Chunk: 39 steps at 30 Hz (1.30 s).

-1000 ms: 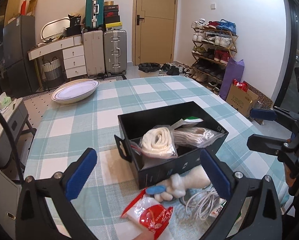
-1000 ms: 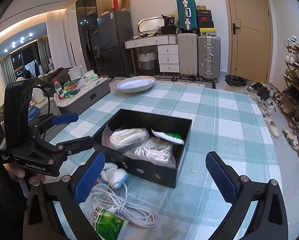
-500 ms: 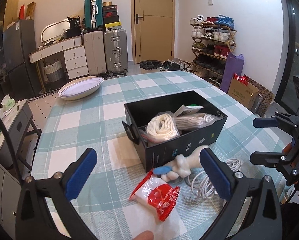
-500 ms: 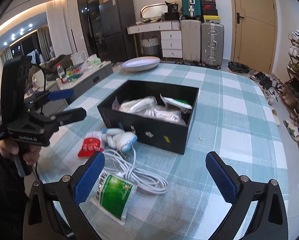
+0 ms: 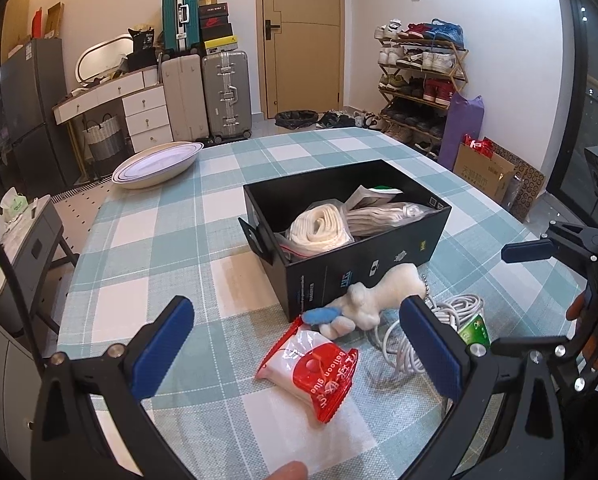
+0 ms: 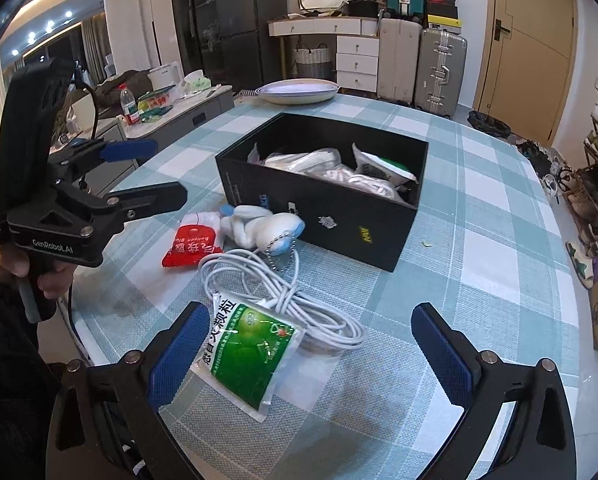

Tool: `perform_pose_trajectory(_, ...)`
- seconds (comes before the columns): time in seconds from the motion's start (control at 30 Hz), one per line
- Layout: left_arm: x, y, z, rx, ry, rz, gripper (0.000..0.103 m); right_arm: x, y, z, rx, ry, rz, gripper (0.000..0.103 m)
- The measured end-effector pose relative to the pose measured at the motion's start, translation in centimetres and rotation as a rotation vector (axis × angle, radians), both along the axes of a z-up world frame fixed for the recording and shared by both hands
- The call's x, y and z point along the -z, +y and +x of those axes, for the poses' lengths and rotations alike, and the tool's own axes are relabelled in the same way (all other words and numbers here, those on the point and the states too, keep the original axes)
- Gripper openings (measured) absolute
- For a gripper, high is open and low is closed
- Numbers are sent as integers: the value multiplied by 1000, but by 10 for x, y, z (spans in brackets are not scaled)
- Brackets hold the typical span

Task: Organize soft objects
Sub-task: 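Withdraw both open tools from the box back over the remaining items, then grasp the red-and-white balloon glue bag with the left tool while the right tool grasps the green packet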

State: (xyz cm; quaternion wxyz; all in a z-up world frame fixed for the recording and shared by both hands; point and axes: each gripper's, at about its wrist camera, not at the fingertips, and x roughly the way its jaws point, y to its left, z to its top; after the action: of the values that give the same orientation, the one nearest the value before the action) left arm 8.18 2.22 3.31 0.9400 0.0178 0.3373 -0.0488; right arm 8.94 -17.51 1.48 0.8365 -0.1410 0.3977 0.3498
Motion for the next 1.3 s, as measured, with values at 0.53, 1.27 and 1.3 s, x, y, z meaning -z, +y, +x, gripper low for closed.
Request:
perform_pose_trajectory(0.53, 7, -1, 3, 7, 28, 16, 103, 33, 20, 2, -27, 82, -95, 102)
perform_pose_trajectory(1.27, 10, -2, 4, 7, 44, 27, 103, 34, 31, -9, -3, 78, -161, 75)
perform_pose_trajectory(1.3, 10, -2, 4, 7, 44, 27, 103, 33, 31, -10, -8, 73, -165, 73)
